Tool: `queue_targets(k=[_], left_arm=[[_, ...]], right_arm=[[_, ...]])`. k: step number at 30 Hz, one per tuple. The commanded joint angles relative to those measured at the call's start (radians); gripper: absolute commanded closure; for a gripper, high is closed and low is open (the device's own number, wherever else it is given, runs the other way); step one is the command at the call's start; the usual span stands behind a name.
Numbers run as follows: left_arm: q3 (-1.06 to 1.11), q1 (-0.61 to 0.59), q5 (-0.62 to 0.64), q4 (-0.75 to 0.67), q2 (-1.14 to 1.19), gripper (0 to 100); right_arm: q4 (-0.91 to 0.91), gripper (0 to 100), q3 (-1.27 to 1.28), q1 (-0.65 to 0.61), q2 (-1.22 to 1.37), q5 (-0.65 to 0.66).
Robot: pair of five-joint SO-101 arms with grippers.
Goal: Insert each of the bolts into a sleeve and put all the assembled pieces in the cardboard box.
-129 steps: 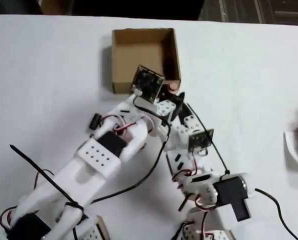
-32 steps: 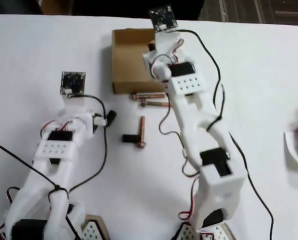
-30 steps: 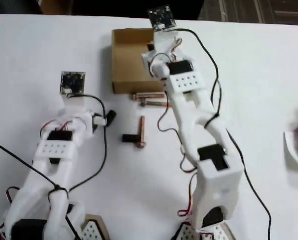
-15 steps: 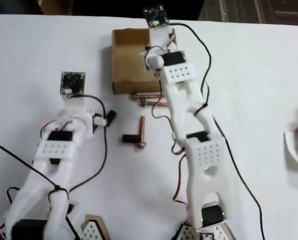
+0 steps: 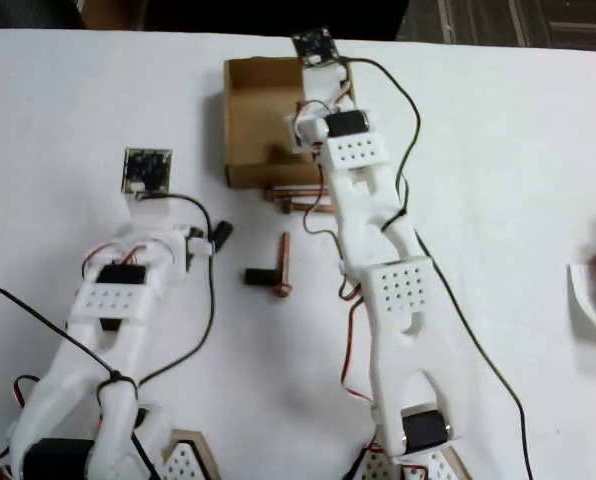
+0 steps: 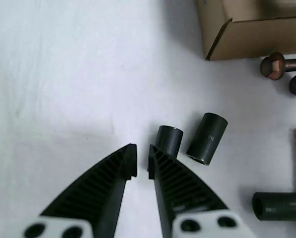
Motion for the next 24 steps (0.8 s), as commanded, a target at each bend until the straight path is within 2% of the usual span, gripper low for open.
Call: queue_targets(k=[1, 24], left_arm=[[-0.004, -0.008, -0.005, -0.018, -0.012, 93], [-0.004, -0.008, -0.005, -0.017, -0.012, 93]], right_arm=[[0.002, 97.8, -0.091, 0.015, -0.007, 0.008], [-0.002, 97.8, -0.100, 0.035, 0.035, 0.008]])
